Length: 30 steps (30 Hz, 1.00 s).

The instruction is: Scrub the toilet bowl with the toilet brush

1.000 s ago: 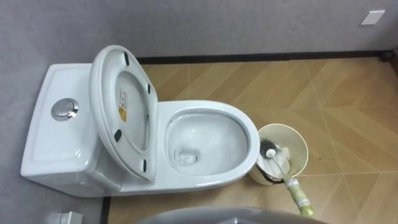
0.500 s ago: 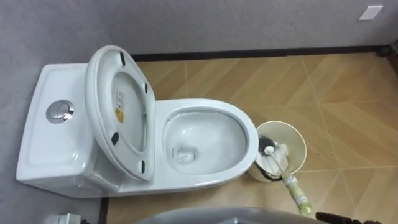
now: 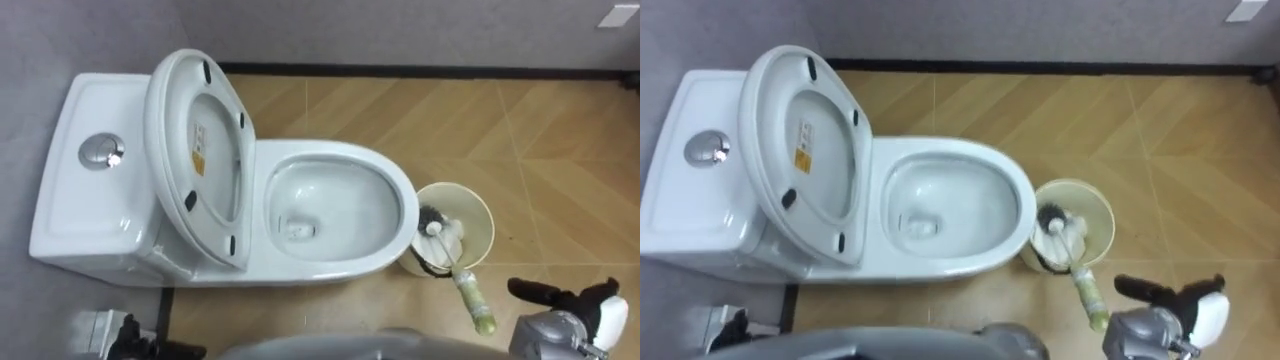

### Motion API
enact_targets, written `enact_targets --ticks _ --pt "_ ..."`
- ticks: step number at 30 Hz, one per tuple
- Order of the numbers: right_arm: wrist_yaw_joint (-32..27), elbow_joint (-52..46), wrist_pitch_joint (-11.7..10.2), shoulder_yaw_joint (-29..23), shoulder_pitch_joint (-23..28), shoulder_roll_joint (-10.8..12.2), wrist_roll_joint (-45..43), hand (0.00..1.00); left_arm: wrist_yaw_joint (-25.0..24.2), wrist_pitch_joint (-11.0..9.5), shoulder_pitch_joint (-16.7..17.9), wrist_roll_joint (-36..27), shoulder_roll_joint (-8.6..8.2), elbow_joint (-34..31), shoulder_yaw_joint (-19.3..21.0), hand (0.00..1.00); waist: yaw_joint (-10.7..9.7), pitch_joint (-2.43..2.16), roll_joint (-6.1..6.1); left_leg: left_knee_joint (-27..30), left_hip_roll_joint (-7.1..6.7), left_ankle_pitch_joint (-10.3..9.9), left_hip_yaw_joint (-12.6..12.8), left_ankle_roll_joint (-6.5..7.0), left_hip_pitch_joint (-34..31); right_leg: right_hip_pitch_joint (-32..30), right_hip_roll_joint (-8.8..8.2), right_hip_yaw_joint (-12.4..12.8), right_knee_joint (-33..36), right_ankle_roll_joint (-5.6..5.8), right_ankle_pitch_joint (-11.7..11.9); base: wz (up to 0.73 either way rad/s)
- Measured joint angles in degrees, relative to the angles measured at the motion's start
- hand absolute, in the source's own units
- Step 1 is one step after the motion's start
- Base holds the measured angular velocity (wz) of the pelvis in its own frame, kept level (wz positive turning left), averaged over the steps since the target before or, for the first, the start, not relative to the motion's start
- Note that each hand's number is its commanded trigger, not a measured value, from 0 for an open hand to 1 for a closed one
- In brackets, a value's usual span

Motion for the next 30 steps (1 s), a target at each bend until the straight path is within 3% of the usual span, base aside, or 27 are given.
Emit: enact_targets --ticks 4,9,12,13,15,18,25,30 --pt "0.0 3.3 -0.9 2.0 -2.8 -1.1 0.2 0.00 0.0 -1.3 -3.3 -0.1 -0.04 0.0 -1.2 0.00 0.7 0.29 0.50 3.1 -0.02 0.0 -0.1 0.01 -5.2 -4.3 -0.53 -0.5 2.3 -0.11 0.3 0.01" --pt "1.6 11.9 -1.6 6.5 -9.9 -3.0 1.9 0.00 0.5 -3.9 -9.7 -1.2 -0.06 0.4 -6.2 0.00 1.5 0.92 1.40 8.3 -0.28 0.0 -1.1 0.05 -14.3 -12.7 -1.42 -1.7 7.0 -0.20 0.3 0.11" --pt "2.7 14.9 -1.5 7.7 -14.6 -3.6 2.7 0.00 0.5 -3.9 -13.1 -1.3 -0.09 1.4 -8.2 0.00 1.8 1.28 1.28 11.4 -0.28 -0.3 -1.4 0.56 -19.5 -17.9 -2.03 -2.0 9.9 -0.52 0.3 0.08" --pt "3.2 16.4 -1.4 8.1 -16.8 -4.1 2.8 0.00 0.5 -3.8 -14.8 -1.5 -0.08 1.4 -9.2 0.00 2.0 1.61 1.14 13.0 -0.28 -0.5 -1.5 0.92 -22.2 -20.4 -2.33 -2.3 11.3 -0.70 0.2 0.11" --pt "3.5 18.7 -1.2 9.3 -19.7 -5.6 2.9 0.00 0.5 -3.8 -17.4 -3.7 -0.05 0.6 -11.3 0.00 2.8 1.85 0.91 16.3 -0.47 -0.8 -1.9 1.22 -27.0 -24.9 -2.96 -2.6 14.2 -0.75 -0.3 0.18" --pt "4.4 19.2 -0.4 11.1 -21.2 -8.3 3.1 0.00 0.6 -3.7 -18.4 -4.8 -0.11 -2.5 -14.5 0.00 3.1 1.99 0.94 20.1 -0.98 -1.1 -2.8 1.77 -32.8 -30.6 -3.82 -2.7 19.2 -0.36 -1.5 0.28" --pt "4.8 17.8 1.5 11.3 -23.2 -10.4 3.2 0.00 0.7 -3.7 -19.9 -8.1 0.00 -8.4 -17.3 0.00 3.3 2.26 0.89 25.4 -1.34 -1.1 -2.9 2.55 -43.4 -40.8 -4.66 -2.6 23.8 -0.11 -0.8 0.01" --pt "7.1 17.4 2.6 11.7 -24.8 -12.3 3.9 0.00 0.7 -3.7 -22.3 -9.4 0.28 -8.8 -19.0 0.00 3.7 2.44 0.93 28.8 -1.39 -1.2 -2.8 2.86 -49.6 -46.9 -5.65 -3.5 27.0 -0.60 -0.8 0.01"
